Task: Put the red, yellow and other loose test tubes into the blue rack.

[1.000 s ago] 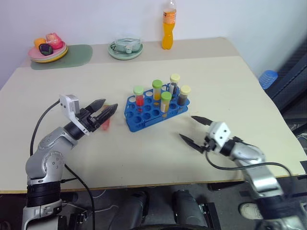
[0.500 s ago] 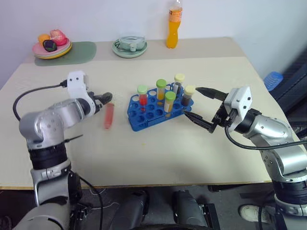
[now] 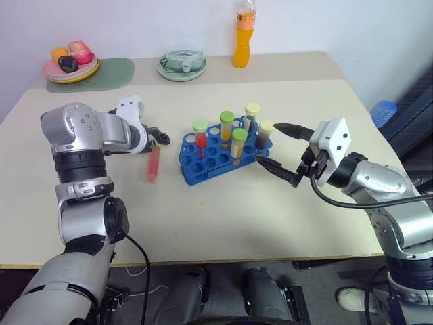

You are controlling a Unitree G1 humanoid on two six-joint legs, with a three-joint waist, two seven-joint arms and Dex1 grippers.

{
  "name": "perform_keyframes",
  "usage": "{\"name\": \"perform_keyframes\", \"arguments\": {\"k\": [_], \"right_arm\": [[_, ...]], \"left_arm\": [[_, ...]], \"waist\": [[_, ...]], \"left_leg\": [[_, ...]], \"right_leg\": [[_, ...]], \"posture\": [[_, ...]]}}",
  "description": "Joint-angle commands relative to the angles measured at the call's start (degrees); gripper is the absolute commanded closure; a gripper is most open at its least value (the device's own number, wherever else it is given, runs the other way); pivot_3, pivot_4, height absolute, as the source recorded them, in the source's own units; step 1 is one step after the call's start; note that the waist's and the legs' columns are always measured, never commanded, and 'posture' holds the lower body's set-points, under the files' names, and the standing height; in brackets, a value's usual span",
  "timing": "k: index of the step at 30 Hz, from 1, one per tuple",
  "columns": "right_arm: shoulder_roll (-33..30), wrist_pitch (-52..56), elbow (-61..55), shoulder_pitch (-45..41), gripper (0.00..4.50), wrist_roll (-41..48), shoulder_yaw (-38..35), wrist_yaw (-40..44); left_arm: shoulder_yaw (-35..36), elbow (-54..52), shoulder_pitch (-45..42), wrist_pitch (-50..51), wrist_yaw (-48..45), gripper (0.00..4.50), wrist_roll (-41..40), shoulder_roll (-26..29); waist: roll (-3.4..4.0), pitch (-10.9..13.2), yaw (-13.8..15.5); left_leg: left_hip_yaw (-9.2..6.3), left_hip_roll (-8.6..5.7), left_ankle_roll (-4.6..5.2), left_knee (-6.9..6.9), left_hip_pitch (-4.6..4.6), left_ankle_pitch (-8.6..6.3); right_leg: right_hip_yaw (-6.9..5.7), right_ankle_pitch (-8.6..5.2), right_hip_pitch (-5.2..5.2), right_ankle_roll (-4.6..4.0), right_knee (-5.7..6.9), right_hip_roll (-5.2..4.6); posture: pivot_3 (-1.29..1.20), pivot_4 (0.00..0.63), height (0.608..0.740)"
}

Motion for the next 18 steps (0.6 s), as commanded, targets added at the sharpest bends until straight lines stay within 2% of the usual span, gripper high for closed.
{"name": "perform_keyframes", "arguments": {"k": [1, 8, 18], "right_arm": [[0.3, 0.2, -3.0, -0.6, 0.25, 1.0, -1.3, -0.8], [0.4, 0.4, -3.8, 0.8, 0.25, 1.1, -1.9, -1.3], [0.5, 0.0, -5.1, 3.6, 0.25, 0.9, -2.8, -2.4]], "left_arm": [[-1.4, 3.3, -3.6, 0.5, -0.5, 0.78, 2.9, 0.4], [-4.0, 10.2, -6.9, 0.4, -2.1, 0.78, 7.4, -0.2], [-4.4, 14.6, -6.9, -0.9, -2.3, 0.78, 13.3, -1.8]], "waist": [[0.00, 0.0, 0.0], [0.00, 0.0, -0.1], [0.00, 0.0, -0.1]], "left_leg": [[0.00, 0.00, 0.00, 0.01, 0.00, 0.00], [0.00, 0.00, 0.00, 0.00, -0.01, 0.00], [0.00, 0.00, 0.01, 0.02, -0.01, 0.00]], "right_leg": [[0.00, 0.00, 0.00, 0.00, 0.00, 0.00], [0.00, 0.00, 0.00, 0.00, 0.00, 0.00], [0.00, 0.00, 0.00, 0.01, 0.02, 0.00]], "posture": [[0.00, 0.150, 0.740], [0.00, 0.150, 0.740], [0.00, 0.150, 0.740]]}}
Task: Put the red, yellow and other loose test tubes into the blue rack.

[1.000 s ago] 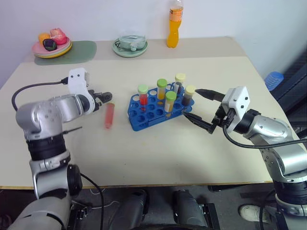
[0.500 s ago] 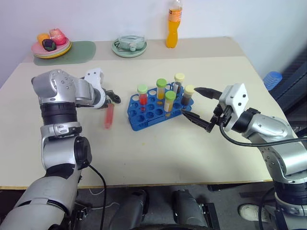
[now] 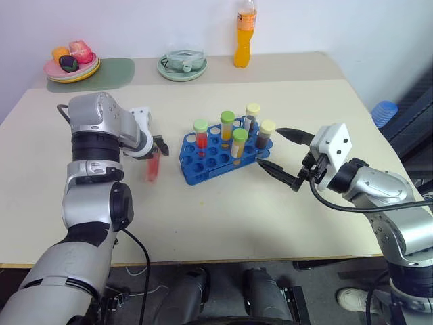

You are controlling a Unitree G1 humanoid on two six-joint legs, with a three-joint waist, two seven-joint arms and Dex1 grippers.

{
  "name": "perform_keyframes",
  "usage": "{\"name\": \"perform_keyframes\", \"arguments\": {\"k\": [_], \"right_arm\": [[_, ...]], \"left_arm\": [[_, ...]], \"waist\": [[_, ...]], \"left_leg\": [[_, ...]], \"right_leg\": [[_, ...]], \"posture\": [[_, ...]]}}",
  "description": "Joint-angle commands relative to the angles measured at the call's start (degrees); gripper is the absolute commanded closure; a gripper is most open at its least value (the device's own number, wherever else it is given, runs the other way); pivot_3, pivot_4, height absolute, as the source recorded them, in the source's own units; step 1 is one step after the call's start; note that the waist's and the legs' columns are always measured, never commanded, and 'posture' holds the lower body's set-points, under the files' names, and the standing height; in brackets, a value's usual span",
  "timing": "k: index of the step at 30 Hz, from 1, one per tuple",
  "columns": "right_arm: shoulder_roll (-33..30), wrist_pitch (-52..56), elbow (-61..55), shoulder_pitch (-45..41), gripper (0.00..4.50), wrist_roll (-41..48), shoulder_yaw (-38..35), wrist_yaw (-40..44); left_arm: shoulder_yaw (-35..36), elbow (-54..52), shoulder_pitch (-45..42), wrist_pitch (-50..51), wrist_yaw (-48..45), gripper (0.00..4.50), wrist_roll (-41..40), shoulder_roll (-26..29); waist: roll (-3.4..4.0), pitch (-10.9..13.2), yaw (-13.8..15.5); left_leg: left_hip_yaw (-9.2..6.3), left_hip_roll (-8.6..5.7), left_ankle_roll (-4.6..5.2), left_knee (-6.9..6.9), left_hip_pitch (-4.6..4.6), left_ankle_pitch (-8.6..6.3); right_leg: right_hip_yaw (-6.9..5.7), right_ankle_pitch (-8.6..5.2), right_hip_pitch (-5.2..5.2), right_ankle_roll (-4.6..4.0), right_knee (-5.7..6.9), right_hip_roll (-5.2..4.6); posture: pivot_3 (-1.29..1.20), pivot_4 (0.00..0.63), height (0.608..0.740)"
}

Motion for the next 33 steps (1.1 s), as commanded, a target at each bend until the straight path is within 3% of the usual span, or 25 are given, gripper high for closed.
{"name": "perform_keyframes", "arguments": {"k": [1, 2, 5, 8, 10, 19, 23, 25, 27, 29, 32, 33], "right_arm": [[0.5, -0.9, -2.6, 0.3, 0.25, 0.6, -1.7, -0.7], [0.6, -0.9, -2.6, 0.5, 0.25, 0.6, -1.6, -0.8], [0.9, -0.9, -2.9, 0.8, 0.21, 0.4, -1.5, -1.4], [1.0, -1.2, -2.9, 1.2, 0.21, 0.2, -1.5, -1.4], [1.1, -1.5, -2.5, 1.2, 0.21, 0.0, -1.4, -1.3], [1.7, -2.8, -0.5, 0.4, 0.21, -0.9, 0.0, -0.5], [2.0, -3.4, 0.3, 0.1, 0.21, -1.3, 0.4, -0.1], [2.1, -3.6, 0.5, 0.1, 0.21, -1.4, 0.5, 0.0], [2.3, -3.9, 0.6, 0.3, 0.21, -1.7, 0.7, 0.1], [2.4, -4.4, 0.8, 0.5, 0.21, -2.1, 0.9, 0.2], [2.5, -5.5, 1.0, 0.9, 0.21, -3.0, 1.3, 0.3], [2.6, -5.5, 0.9, 1.1, 0.21, -3.1, 1.2, 0.2]], "left_arm": [[0.2, 0.5, -1.4, -1.2, -0.1, 0.78, 2.1, -0.2], [0.2, 0.9, -1.4, -1.6, -0.1, 0.78, 2.5, -0.3], [-0.1, 1.4, -1.2, -2.3, -0.3, 1.61, 3.6, -1.0], [0.6, 2.0, -1.1, -2.9, -0.1, 3.13, 4.6, -1.5], [1.2, 1.5, -0.6, -2.8, -0.2, 3.74, 5.0, -1.5], [0.4, -13.3, 7.8, 0.6, -4.7, 3.74, 2.5, 1.7], [-3.9, -26.0, 15.6, -0.6, -10.9, 3.74, -0.4, 6.9], [-4.7, -32.6, 20.4, -5.8, -17.2, 3.74, -3.5, 10.2], [5.1, -36.3, 23.9, -12.3, -25.5, 3.74, -12.0, 7.0], [4.2, -41.3, 28.8, -22.8, -29.8, 3.74, -11.5, 8.3], [3.7, -46.4, 34.0, -30.2, -32.6, 3.74, -11.8, 8.8], [2.8, -48.2, 36.4, -38.8, -35.4, 3.74, -10.2, 9.0]], "waist": [[0.00, 0.0, -0.1], [0.00, 0.0, -0.1], [0.00, 0.0, 0.0], [0.00, 0.0, 0.0], [0.00, 0.0, 0.0], [0.01, 0.0, -0.5], [0.05, 0.0, -1.2], [0.08, -0.1, -1.7], [0.10, -0.1, -1.4], [0.05, 0.0, -1.0], [0.04, 0.0, -0.6], [0.06, -0.1, -0.4]], "left_leg": [[0.00, 0.00, 0.00, 0.00, 0.00, 0.00], [0.00, 0.00, 0.00, 0.00, 0.00, 0.00], [0.00, 0.00, 0.00, 0.01, 0.00, 0.00], [0.00, 0.00, 0.00, 0.02, 0.00, 0.00], [0.00, 0.00, 0.00, 0.03, 0.00, 0.00], [0.01, 0.01, 0.00, 0.05, 0.01, 0.00], [0.03, 0.04, -0.01, 0.04, 0.04, 0.00], [0.04, 0.07, -0.02, 0.03, 0.05, 0.01], [0.06, 0.12, -0.05, 0.00, 0.07, 0.00], [0.04, 0.12, -0.06, 0.03, 0.05, 0.00], [0.06, 0.12, -0.04, 0.09, 0.03, -0.01], [0.06, 0.12, -0.04, 0.08, 0.03, -0.01]], "right_leg": [[0.00, 0.00, 0.00, 0.00, 0.00, 0.00], [0.00, 0.00, 0.00, 0.00, 0.00, 0.00], [0.00, 0.00, 0.00, 0.00, 0.01, 0.00], [0.00, 0.00, 0.00, 0.00, 0.01, 0.00], [0.00, 0.00, 0.00, 0.00, 0.03, 0.00], [0.03, 0.00, -0.01, 0.00, 0.07, 0.00], [0.07, 0.01, -0.01, 0.00, 0.12, -0.01], [0.08, 0.02, -0.02, -0.03, 0.11, 0.02], [0.10, 0.03, -0.03, -0.06, 0.12, 0.04], [0.06, 0.05, -0.01, -0.08, 0.07, 0.04], [0.02, 0.09, 0.06, -0.14, -0.03, 0.00], [0.03, 0.09, 0.05, -0.14, -0.04, 0.01]], "posture": [[0.00, 0.150, 0.740], [0.00, 0.150, 0.740], [0.00, 0.150, 0.740], [0.00, 0.150, 0.740], [0.00, 0.150, 0.740], [0.00, 0.150, 0.740], [0.00, 0.150, 0.740], [0.00, 0.150, 0.740], [0.00, 0.150, 0.740], [0.00, 0.150, 0.740], [0.00, 0.150, 0.740], [0.00, 0.150, 0.740]]}}
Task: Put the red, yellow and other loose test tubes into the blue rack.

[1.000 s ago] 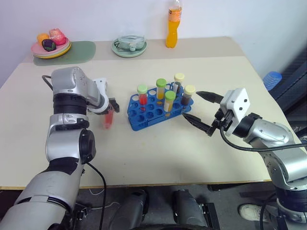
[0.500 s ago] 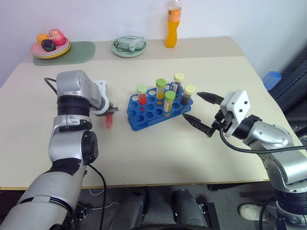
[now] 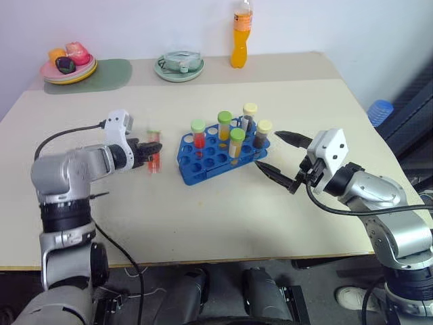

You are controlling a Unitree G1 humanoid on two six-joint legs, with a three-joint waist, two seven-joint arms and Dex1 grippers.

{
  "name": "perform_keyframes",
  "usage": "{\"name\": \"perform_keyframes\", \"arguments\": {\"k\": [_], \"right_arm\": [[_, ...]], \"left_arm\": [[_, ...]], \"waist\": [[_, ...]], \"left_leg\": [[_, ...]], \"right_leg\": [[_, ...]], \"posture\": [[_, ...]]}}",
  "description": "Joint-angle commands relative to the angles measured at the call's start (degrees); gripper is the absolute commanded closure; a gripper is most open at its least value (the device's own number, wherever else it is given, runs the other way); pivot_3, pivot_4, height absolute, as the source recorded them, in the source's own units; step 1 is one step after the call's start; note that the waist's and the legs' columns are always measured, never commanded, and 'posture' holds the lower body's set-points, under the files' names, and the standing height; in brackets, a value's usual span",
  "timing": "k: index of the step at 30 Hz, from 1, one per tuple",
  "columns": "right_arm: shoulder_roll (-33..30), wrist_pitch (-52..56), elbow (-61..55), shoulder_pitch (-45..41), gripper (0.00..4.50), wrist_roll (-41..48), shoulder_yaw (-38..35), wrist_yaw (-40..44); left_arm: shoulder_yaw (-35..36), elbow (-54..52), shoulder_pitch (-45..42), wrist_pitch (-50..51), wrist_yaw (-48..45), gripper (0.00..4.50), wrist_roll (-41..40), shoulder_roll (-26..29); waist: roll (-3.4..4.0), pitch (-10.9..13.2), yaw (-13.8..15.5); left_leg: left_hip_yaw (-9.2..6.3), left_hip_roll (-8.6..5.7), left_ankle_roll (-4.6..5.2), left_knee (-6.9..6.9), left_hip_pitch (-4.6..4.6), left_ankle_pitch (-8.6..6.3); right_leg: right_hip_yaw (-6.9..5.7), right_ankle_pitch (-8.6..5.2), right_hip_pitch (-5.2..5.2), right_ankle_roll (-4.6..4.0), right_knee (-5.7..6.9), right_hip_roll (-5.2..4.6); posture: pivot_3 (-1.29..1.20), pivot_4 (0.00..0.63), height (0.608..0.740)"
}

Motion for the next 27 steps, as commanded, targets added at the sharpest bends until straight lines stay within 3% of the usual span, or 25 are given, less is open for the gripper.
{"name": "perform_keyframes", "arguments": {"k": [1, 3, 11, 16, 27], "right_arm": [[0.7, -1.9, -0.8, 0.1, 0.21, -0.5, -0.6, -0.2], [0.7, -2.1, -0.8, 0.8, 0.21, -0.9, -0.8, -0.5], [0.9, -3.2, -2.6, 6.9, 0.21, -2.4, -3.3, -2.6], [1.6, -3.0, -6.3, 11.2, 0.21, -3.5, -4.9, -5.6], [5.2, -4.3, -11.2, 19.9, 0.21, -7.0, -6.8, -11.6]], "left_arm": [[-0.6, -8.1, 5.7, -23.6, -7.3, 3.74, 2.4, 1.0], [1.1, -9.0, 8.4, -34.8, -9.9, 3.74, 1.8, -1.6], [-4.5, -3.5, 11.8, -53.8, -21.8, 3.74, 0.1, -5.8], [-7.7, 3.1, 10.9, -60.0, -28.2, 3.74, -0.8, -8.7], [-10.9, 26.6, -2.2, -69.2, -33.3, 3.74, 1.0, -15.3]], "waist": [[0.02, 0.0, 0.3], [0.02, 0.0, 0.6], [0.03, 0.0, 0.8], [0.03, 0.0, 0.5], [0.01, -0.1, 0.5]], "left_leg": [[0.00, 0.00, 0.00, -0.03, 0.01, 0.00], [0.03, 0.00, 0.00, -0.04, 0.01, 0.00], [0.05, 0.00, 0.33, 0.01, 0.01, -0.20], [0.04, 0.00, 0.35, 0.01, 0.02, -0.21], [0.03, -0.01, 0.40, 0.07, 0.02, -0.23]], "right_leg": [[0.01, 0.00, -0.01, 0.00, 0.00, 0.00], [0.02, 0.01, -0.01, -0.01, -0.02, -0.02], [0.01, 0.02, 0.05, -0.04, -0.09, -0.02], [0.01, 0.02, 0.04, -0.04, -0.06, -0.01], [-0.01, 0.02, 0.06, -0.02, -0.05, 0.00]], "posture": [[0.00, 0.150, 0.740], [0.00, 0.150, 0.740], [0.00, 0.150, 0.740], [0.00, 0.150, 0.740], [0.00, 0.150, 0.740]]}}
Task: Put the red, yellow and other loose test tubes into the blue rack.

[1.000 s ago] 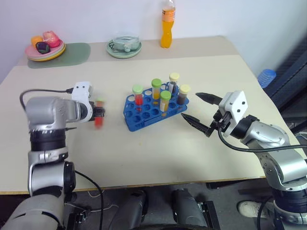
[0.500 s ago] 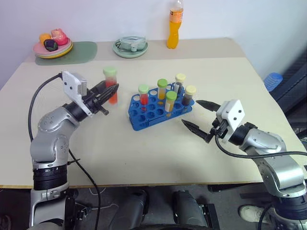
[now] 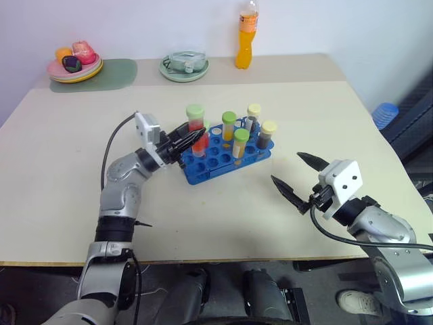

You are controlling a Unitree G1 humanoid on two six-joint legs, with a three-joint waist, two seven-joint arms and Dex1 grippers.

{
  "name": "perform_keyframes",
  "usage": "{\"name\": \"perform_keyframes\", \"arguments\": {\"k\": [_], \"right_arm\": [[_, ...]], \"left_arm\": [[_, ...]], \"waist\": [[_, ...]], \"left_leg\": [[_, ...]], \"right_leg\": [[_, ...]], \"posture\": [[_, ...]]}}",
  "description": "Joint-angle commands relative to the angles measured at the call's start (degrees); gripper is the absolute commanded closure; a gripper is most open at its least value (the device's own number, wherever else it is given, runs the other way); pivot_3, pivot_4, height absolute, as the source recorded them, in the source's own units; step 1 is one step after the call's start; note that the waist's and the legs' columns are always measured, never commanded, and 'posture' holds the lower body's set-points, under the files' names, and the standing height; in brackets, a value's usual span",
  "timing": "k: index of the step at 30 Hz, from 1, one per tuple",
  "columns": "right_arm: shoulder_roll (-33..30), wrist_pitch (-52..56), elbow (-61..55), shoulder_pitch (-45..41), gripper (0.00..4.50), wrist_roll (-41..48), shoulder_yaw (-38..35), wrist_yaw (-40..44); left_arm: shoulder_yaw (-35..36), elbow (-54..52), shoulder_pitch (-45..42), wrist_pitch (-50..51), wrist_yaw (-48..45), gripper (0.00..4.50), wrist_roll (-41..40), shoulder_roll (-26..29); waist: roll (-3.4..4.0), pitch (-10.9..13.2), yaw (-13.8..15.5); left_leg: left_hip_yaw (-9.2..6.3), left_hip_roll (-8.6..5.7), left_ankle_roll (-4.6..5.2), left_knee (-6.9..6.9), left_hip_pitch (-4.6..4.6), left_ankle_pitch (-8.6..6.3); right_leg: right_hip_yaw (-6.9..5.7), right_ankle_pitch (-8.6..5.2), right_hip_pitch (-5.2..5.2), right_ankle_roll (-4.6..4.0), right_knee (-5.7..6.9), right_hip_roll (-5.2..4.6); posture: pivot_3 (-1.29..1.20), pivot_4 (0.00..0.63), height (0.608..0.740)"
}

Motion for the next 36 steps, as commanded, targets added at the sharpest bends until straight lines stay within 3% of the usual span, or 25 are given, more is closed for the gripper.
{"name": "perform_keyframes", "arguments": {"k": [1, 17, 36], "right_arm": [[1.1, -2.0, -3.1, 1.4, 0.21, -1.2, -1.6, -1.7], [4.9, -3.7, -7.4, 7.1, 0.21, -5.6, -0.4, -5.5], [5.8, -3.6, -10.4, 15.4, 0.21, -3.9, -4.3, -4.7]], "left_arm": [[-0.5, 4.5, -3.1, -3.1, -2.7, 3.74, 0.0, -0.7], [-2.1, 22.2, -10.2, -8.8, -14.4, 3.74, 2.3, -1.7], [-2.9, 27.1, -10.3, -15.5, -17.3, 3.74, 6.4, -0.8]], "waist": [[0.01, 0.0, 0.0], [0.01, 0.0, 0.0], [-0.02, -0.1, -0.1]], "left_leg": [[0.00, 0.01, 0.00, -0.01, 0.01, 0.00], [-0.01, 0.00, 0.00, -0.01, 0.01, 0.00], [-0.01, 0.00, 0.01, -0.01, 0.07, 0.00]], "right_leg": [[0.01, 0.00, -0.01, 0.00, 0.01, 0.01], [0.00, 0.00, -0.01, 0.00, 0.03, 0.03], [0.01, 0.00, 0.03, 0.01, 0.05, 0.03]], "posture": [[0.00, 0.150, 0.740], [0.00, 0.150, 0.740], [0.00, 0.150, 0.740]]}}
